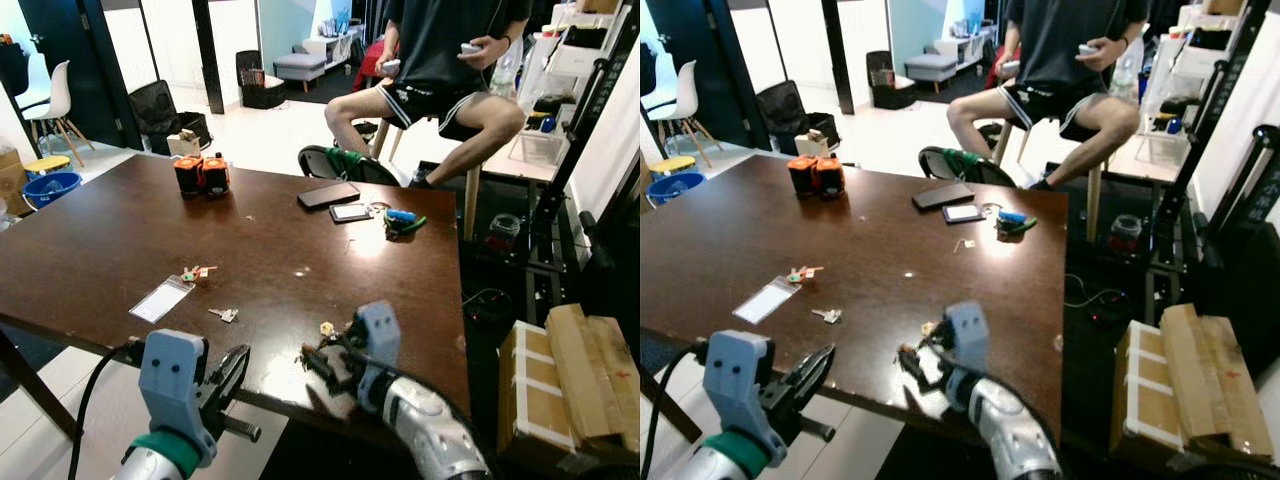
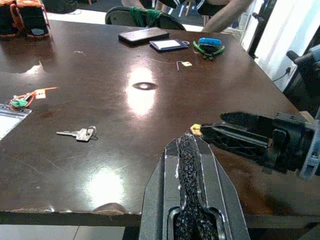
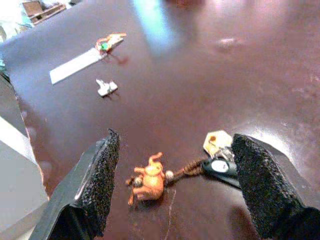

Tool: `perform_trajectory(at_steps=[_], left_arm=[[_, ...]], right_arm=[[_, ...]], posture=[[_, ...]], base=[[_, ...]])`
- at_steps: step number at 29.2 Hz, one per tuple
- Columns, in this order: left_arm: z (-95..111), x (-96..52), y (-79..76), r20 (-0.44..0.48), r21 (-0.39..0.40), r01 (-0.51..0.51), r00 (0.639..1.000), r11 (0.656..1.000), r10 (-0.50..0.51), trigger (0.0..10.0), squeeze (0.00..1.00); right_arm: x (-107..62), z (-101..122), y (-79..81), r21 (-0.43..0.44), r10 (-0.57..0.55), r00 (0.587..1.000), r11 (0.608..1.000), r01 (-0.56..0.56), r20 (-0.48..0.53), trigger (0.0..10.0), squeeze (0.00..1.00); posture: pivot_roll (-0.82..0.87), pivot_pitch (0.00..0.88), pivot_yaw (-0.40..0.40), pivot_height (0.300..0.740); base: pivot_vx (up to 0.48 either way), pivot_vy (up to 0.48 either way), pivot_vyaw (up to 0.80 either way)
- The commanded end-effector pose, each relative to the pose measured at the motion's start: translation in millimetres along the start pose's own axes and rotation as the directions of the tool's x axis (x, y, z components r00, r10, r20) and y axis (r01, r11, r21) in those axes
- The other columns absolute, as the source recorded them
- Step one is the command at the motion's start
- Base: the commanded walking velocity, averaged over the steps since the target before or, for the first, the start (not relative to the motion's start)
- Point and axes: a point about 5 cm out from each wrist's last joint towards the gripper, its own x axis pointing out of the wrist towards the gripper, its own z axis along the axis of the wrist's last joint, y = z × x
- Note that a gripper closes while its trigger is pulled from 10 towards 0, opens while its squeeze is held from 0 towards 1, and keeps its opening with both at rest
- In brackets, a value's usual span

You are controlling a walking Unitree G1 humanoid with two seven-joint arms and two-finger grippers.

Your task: Hang keys on a hook

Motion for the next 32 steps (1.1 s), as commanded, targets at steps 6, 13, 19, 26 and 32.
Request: perform_trajectory(at_steps=[6, 13, 19, 26, 32], left_arm=[[1, -2.3, 1.4, -0.004, -0.007, -0.006, 1.000, 1.000, 0.006, 10.0, 0.00], [0, -3.5, 1.7, -0.007, -0.015, -0.010, 1.000, 1.000, 0.010, 10.0, 0.00], [0, -4.0, 1.2, -0.007, -0.021, -0.004, 1.000, 1.000, 0.004, 10.0, 0.00], [0, -5.4, -1.0, -0.009, -0.028, 0.011, 1.000, 1.000, -0.011, 10.0, 0.00], [-1, -5.9, -2.8, -0.014, -0.030, 0.023, 1.000, 0.999, -0.024, 10.0, 0.00]], right_arm=[[7.8, -1, 7.9, -0.041, 0.037, 0.999, 0.998, -0.038, -0.017, 10.0, 0.00], [14.0, -4, 25.6, -0.215, 0.164, 0.984, 0.961, -0.177, -0.075, 10.0, 0.00], [14.9, -7, 32.7, -0.278, 0.223, 0.969, 0.929, -0.245, -0.108, 10.0, 0.00], [13.9, -17, 31.6, -0.316, 0.222, 0.962, 0.911, -0.263, -0.161, 10.0, 0.00], [14.7, -19, 23.3, -0.330, 0.147, 0.973, 0.923, -0.200, -0.178, 10.0, 0.00]], posture=[[-0.01, 0.010, 0.115, 0.740], [-0.01, 0.009, 0.112, 0.740], [-0.01, 0.002, 0.110, 0.740], [-0.01, 0.000, 0.108, 0.740], [0.00, 0.000, 0.110, 0.740]], base=[[0.000, 0.000, 0.00], [0.000, 0.000, 0.00], [0.000, 0.000, 0.00], [0.000, 0.000, 0.00], [0.000, 0.000, 0.00]])
